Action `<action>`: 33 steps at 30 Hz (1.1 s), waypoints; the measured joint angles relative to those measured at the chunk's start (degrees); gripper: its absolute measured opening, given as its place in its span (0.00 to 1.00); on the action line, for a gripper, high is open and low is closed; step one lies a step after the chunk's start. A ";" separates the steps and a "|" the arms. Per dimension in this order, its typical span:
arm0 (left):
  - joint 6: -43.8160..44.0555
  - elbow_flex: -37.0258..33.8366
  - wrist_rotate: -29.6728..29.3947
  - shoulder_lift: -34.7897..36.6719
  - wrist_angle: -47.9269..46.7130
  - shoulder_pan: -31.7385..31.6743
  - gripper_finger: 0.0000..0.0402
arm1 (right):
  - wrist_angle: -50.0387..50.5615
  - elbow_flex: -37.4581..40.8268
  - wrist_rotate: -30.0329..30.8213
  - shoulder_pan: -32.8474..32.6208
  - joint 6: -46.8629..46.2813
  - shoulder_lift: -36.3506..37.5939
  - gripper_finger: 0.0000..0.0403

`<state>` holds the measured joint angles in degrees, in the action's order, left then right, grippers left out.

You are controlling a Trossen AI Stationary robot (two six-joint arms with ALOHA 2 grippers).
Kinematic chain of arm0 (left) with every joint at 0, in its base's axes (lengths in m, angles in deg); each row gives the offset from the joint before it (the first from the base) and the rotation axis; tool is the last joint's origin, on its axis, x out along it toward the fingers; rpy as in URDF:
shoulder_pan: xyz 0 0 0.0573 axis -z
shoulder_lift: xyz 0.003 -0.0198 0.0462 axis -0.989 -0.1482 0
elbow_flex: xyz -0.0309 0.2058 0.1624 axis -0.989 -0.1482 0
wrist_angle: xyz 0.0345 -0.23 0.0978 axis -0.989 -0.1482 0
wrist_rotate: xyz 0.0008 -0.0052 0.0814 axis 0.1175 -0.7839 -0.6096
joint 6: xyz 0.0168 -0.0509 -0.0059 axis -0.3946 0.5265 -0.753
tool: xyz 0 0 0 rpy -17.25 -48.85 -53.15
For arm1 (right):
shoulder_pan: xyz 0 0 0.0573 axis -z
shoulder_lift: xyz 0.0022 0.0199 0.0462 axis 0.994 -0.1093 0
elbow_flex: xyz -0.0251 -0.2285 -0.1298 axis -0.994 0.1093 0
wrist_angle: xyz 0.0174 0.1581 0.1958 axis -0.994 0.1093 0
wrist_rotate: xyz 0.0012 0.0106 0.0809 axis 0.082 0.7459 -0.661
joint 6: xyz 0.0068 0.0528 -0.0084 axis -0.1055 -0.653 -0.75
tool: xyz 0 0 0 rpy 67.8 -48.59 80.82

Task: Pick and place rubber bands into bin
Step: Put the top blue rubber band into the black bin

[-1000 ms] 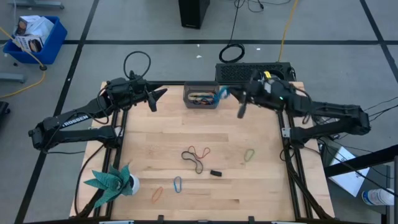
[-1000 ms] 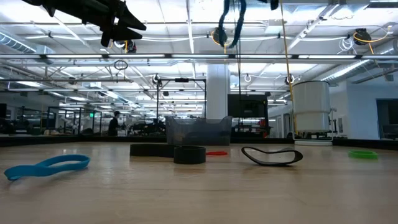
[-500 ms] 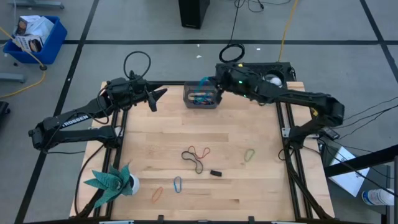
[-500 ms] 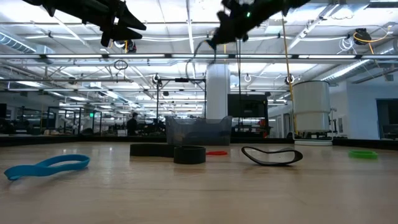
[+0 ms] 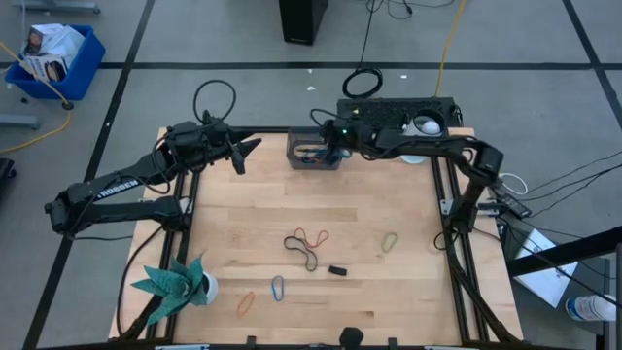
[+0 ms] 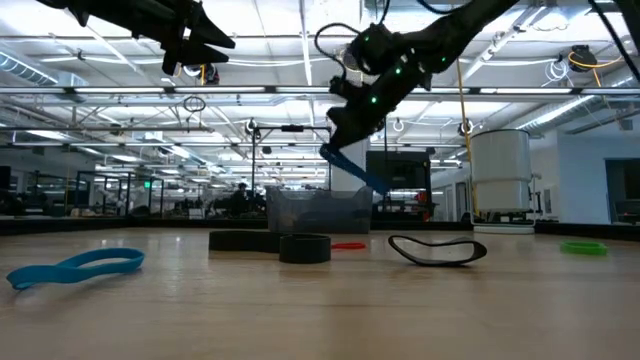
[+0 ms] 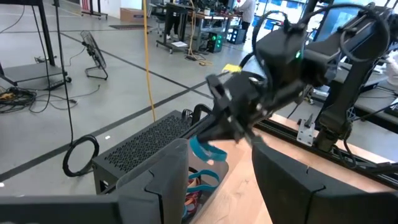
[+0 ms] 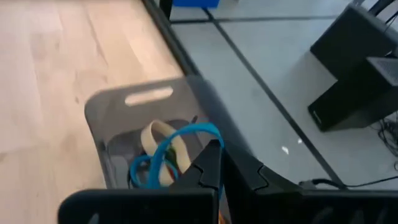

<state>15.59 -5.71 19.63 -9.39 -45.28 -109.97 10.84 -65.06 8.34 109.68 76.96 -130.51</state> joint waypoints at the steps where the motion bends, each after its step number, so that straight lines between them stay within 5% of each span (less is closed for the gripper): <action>1: 0.00 0.00 0.00 0.00 0.00 0.00 0.46 | 0.02 0.00 -0.02 -0.02 0.17 -0.56 0.00; 33: -0.04 0.00 -0.07 0.00 0.00 -0.04 0.46 | -1.03 -0.02 -0.04 -0.07 1.97 -11.42 0.00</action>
<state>15.55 -5.71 19.56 -9.39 -45.28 -110.01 9.81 -65.08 8.30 109.61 78.93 -141.93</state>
